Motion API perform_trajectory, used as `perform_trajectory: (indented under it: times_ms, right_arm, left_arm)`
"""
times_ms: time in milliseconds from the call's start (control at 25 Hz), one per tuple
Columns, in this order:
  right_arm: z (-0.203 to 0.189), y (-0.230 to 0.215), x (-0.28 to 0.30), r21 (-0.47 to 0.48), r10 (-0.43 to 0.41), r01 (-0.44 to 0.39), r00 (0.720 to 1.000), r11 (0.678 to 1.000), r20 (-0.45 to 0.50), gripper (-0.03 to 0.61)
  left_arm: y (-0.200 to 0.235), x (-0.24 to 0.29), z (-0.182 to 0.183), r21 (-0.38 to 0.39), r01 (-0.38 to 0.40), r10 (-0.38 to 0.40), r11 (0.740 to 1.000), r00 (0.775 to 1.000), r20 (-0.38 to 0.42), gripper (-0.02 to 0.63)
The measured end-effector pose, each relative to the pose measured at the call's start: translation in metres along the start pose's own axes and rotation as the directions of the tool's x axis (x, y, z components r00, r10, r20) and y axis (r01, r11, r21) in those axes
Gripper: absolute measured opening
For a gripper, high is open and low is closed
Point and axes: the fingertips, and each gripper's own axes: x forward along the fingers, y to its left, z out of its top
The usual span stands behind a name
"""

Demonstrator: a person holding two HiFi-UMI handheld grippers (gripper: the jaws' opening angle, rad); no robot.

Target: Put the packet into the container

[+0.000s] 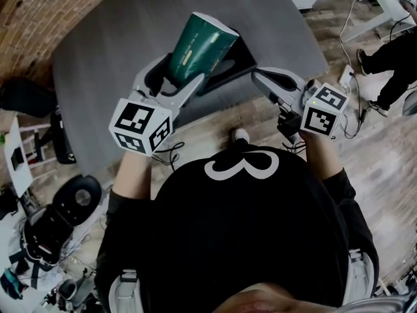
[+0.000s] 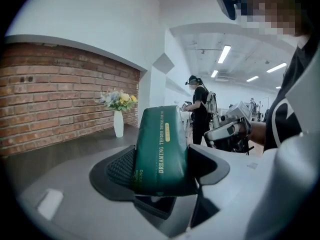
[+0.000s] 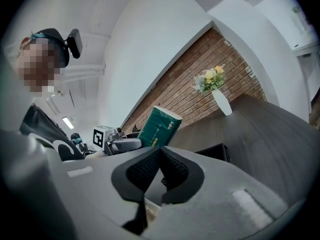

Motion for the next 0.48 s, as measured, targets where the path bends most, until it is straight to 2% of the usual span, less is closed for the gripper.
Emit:
perform_trajectory:
  times_ms: [280,480]
  right_arm:
    - [-0.005,-0.016,0.009,0.0,0.002,-0.002,0.998,1.0,-0.06,0.002]
    - [-0.012,-0.022,0.01,0.015,-0.004,0.005,0.997,1.0,-0.077,0.002]
  left_arm:
    - [0.009,0.017,-0.005,0.201,0.056,-0.042,0.978,0.997,-0.069,0.354]
    - [0.01,0.03,-0.02,0.283,0.115,-0.081,0.952,0.989,-0.126,0.354]
